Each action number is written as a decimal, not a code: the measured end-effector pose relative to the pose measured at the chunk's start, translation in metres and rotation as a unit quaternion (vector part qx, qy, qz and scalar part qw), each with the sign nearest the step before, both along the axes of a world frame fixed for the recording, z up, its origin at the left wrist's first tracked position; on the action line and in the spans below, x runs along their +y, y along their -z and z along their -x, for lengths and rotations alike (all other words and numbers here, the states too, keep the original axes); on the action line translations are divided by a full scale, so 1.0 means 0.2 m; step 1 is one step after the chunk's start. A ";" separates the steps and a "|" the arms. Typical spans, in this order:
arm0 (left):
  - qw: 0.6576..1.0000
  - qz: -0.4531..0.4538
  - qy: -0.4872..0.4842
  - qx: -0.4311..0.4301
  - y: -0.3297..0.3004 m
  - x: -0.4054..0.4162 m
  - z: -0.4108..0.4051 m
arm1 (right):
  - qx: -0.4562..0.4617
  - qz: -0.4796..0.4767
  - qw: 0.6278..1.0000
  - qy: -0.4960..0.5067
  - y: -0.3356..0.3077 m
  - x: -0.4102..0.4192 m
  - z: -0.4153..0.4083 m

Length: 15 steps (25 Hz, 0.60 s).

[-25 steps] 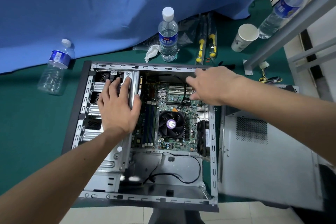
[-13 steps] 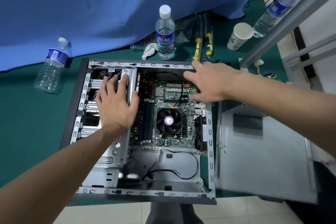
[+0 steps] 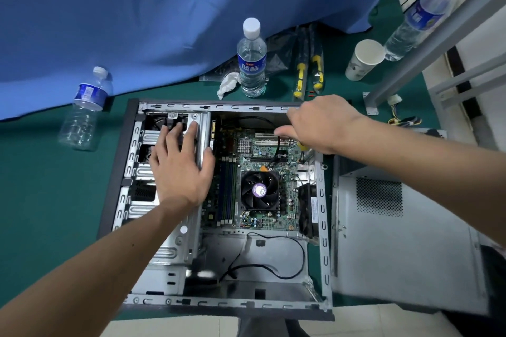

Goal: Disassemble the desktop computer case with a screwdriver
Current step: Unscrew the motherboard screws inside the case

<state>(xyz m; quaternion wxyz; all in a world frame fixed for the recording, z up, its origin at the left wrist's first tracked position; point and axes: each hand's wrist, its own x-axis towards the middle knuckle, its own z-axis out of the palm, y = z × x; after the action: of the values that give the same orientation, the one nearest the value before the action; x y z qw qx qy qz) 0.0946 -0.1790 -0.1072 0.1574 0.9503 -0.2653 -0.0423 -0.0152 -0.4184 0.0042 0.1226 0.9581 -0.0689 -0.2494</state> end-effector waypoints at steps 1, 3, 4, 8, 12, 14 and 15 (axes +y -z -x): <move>1.000 0.001 -0.001 0.001 0.00 0.00 0.00 | -0.016 -0.005 1.000 -0.018 0.02 -0.01 -0.01; 1.000 0.000 -0.001 0.004 0.00 0.00 0.00 | -0.011 -0.077 0.996 -0.045 0.03 -0.04 -0.01; 1.000 -0.002 -0.002 0.003 0.00 0.00 0.00 | 0.007 -0.132 0.990 -0.045 0.03 -0.06 -0.01; 1.000 -0.006 -0.004 0.001 0.00 0.00 0.00 | 0.038 -0.129 0.991 -0.014 0.01 -0.06 0.00; 1.000 -0.009 -0.004 0.004 0.00 0.00 0.00 | -0.010 -0.058 0.998 0.000 0.03 -0.05 -0.01; 1.000 -0.012 -0.004 0.007 -0.01 0.00 0.00 | 0.018 -0.162 0.987 -0.005 0.01 -0.06 -0.02; 1.000 -0.015 -0.004 0.009 -0.01 0.00 0.00 | 0.042 -0.196 0.980 0.000 -0.01 -0.06 -0.02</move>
<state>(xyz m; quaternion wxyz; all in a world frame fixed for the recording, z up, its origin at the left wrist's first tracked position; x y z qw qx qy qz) 0.0948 -0.1794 -0.1055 0.1457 0.9532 -0.2595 -0.0539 -0.0109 -0.4306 0.0054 -0.0648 0.9523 -0.0131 -0.2980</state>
